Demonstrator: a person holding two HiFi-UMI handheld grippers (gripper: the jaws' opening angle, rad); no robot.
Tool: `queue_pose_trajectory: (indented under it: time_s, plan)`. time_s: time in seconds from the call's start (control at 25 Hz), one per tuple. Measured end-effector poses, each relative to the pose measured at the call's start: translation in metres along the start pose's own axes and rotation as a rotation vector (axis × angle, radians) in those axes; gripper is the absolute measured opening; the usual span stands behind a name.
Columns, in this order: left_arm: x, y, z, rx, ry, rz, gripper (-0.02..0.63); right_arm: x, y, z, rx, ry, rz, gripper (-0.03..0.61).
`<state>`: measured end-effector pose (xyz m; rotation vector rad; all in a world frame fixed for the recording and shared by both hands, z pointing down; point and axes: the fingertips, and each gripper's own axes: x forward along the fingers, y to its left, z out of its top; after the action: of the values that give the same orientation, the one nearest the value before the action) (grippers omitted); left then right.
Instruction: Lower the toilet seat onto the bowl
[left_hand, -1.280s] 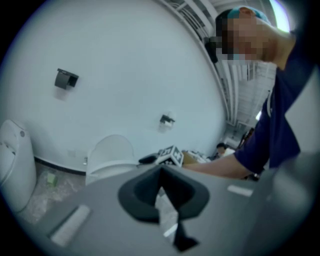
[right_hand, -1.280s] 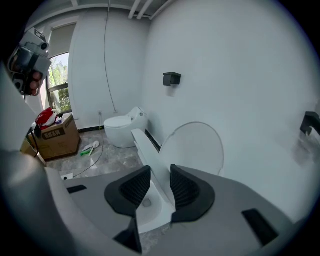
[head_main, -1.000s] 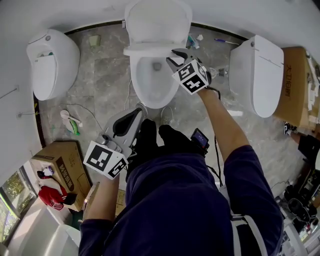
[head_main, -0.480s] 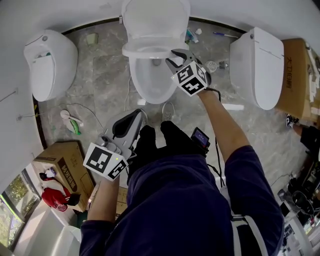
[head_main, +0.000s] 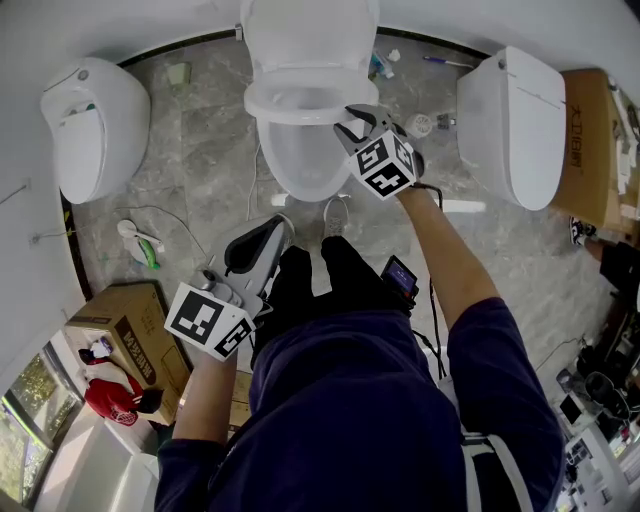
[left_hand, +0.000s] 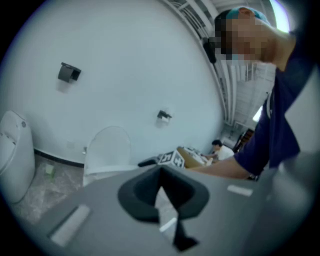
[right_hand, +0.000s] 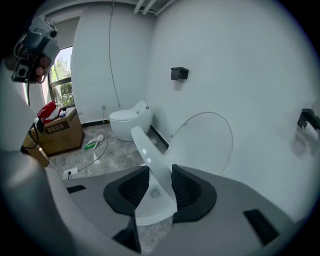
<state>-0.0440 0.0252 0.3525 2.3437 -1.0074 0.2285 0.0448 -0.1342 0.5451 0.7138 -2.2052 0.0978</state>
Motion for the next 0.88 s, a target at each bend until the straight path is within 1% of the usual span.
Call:
queue_pose_trajectory:
  time_s: [0.6, 0.88]
  plan:
    - [-0.001, -0.003, -0.017, -0.015, 0.026, -0.017, -0.003, 0.000, 0.024, -0.022, -0.045, 0.026, -0.004, 0.132]
    - [-0.003, -0.003, -0.020, -0.020, 0.032, -0.018, -0.003, 0.000, 0.034, -0.027, -0.050, 0.032, -0.004, 0.135]
